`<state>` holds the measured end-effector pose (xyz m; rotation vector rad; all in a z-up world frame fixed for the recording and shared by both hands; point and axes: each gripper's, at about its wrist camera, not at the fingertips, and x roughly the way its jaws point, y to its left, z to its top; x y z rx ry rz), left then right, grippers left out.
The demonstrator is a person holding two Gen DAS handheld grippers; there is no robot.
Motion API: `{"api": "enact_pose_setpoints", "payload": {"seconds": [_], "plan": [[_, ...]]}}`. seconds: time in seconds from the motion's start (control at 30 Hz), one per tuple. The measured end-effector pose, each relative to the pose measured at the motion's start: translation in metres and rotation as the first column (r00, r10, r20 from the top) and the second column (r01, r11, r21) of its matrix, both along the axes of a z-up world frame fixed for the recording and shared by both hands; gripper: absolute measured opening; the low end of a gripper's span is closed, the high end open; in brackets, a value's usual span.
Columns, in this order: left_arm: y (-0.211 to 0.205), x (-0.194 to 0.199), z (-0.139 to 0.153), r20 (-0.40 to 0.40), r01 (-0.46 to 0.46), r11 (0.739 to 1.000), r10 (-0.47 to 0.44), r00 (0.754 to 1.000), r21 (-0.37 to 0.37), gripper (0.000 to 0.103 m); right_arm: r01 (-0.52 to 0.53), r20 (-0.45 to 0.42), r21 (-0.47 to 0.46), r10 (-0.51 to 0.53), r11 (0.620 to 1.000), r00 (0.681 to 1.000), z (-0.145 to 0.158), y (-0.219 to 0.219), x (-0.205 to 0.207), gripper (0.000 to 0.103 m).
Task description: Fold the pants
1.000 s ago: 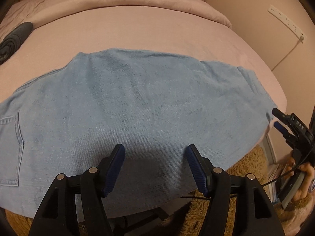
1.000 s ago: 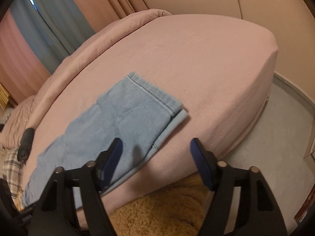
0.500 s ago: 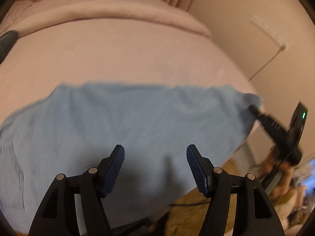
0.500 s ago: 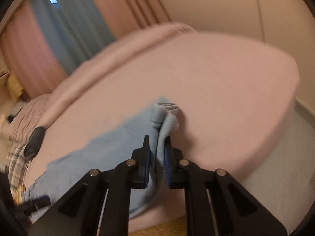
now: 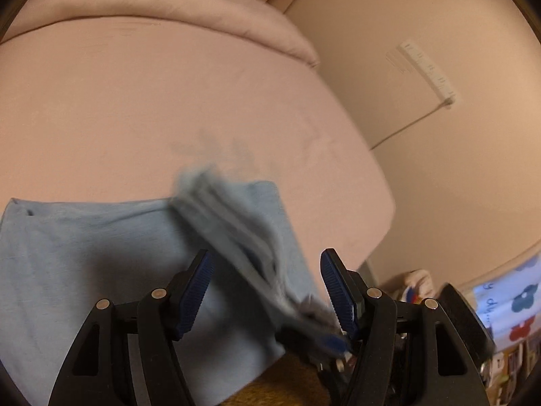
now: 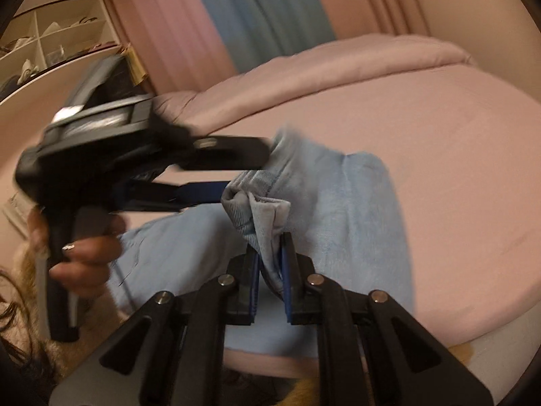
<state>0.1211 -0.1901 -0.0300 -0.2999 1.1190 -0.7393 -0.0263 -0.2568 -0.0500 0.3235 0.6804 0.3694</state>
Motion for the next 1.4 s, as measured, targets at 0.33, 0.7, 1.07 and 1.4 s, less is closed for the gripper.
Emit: {"api": "enact_pose_setpoints", "payload": {"seconds": [0.33, 0.7, 1.07, 1.4], "plan": [[0.046, -0.021, 0.020, 0.133, -0.103, 0.994, 0.098, 0.986, 0.031, 0.006, -0.071, -0.029, -0.015, 0.070, 0.997, 0.997, 0.006, 0.020, 0.007, 0.013], [0.137, -0.032, -0.005, 0.194, -0.321, 0.926, 0.284, 0.939, 0.200, 0.006, -0.295, -0.074, -0.006, 0.294, 0.955, 0.953, -0.007, 0.111, 0.031, 0.016], [0.154, -0.038, -0.020, 0.140, -0.377, 0.898, 0.353, 0.925, 0.226, 0.006, -0.312, -0.194, -0.021, 0.302, 0.950, 0.933, -0.021, 0.115, 0.030, 0.073], [0.112, -0.065, -0.033, 0.117, -0.236, 0.950, 0.215, 0.970, 0.206, 0.006, 0.005, -0.171, -0.291, -0.057, 0.957, 0.984, -0.011, 0.047, 0.039, 0.049]]}}
